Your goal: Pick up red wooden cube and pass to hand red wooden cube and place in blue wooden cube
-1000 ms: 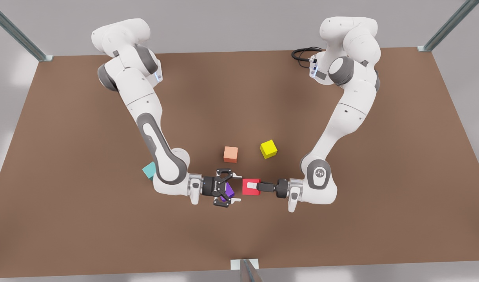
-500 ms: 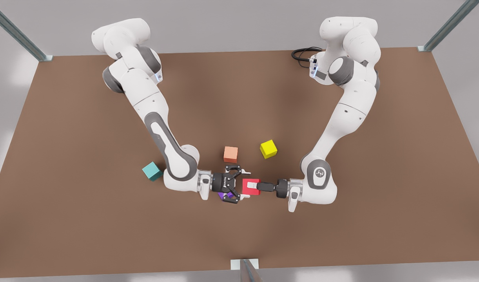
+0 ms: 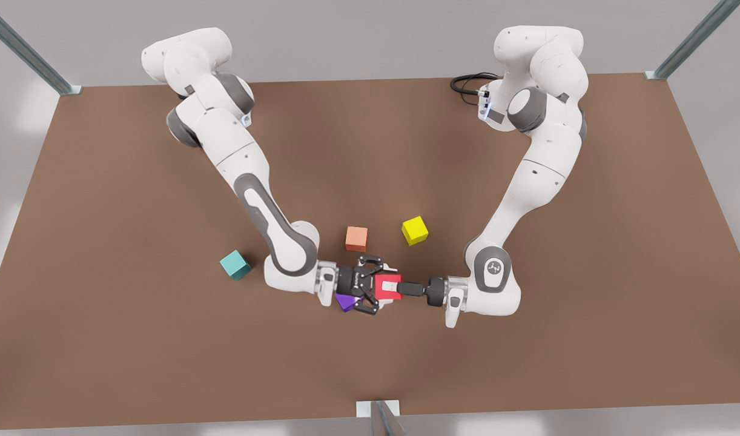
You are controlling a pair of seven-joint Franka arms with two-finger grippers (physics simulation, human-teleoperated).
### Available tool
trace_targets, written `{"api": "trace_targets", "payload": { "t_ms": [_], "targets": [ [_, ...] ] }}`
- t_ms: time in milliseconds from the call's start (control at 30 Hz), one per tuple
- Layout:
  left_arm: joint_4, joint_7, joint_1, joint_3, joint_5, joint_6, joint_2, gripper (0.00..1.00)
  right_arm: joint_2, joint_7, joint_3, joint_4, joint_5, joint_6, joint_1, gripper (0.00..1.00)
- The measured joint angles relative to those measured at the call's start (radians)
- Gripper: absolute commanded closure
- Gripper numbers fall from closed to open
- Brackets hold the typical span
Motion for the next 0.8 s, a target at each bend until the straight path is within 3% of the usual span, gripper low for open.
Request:
{"api": "trace_targets", "payload": {
  "t_ms": [33,133,167,200,367,567,600,667,733,800],
  "targets": [
    [0.0,0.0,0.0,0.0,0.0,0.002,0.0,0.45,-0.001,0.004,-0.001,0.0,-0.005,0.006,0.003,0.6],
    [0.0,0.001,0.0,0.001,0.0,0.005,0.0,0.45,-0.002,0.011,-0.002,0.0,-0.011,0.024,0.009,0.6],
    [0.0,0.002,0.0,0.0,-0.002,0.005,0.0,0.08,-0.003,0.014,-0.002,0.0,-0.012,0.028,0.01,0.6],
    [0.0,0.004,0.0,0.0,-0.005,0.005,0.0,0.0,-0.005,0.016,-0.001,0.0,-0.013,0.032,0.01,0.6],
    [-0.006,0.003,0.009,0.001,-0.018,-0.001,-0.002,0.0,-0.015,0.032,-0.006,-0.008,-0.029,0.038,-0.01,0.59],
    [0.027,-0.058,0.191,0.003,0.094,-0.138,-0.07,0.01,-0.058,0.065,-0.022,-0.068,-0.154,-0.008,-0.131,0.58],
    [0.037,-0.075,0.239,0.007,0.152,-0.171,-0.107,0.0,-0.093,0.069,-0.025,-0.122,-0.219,-0.031,-0.181,0.58],
    [0.128,-0.096,0.313,0.011,0.494,-0.289,-0.222,0.0,-0.238,0.088,-0.031,-0.308,-0.434,-0.074,-0.296,0.58],
    [0.157,-0.1,0.25,0.002,0.931,-0.42,-0.306,0.0,-0.349,0.123,-0.057,-0.386,-0.721,-0.131,-0.377,0.58],
    [0.165,-0.103,0.269,0.008,1.2,-0.524,-0.331,0.0,-0.424,0.166,-0.075,-0.408,-0.99,-0.194,-0.395,0.58]
  ]
}}
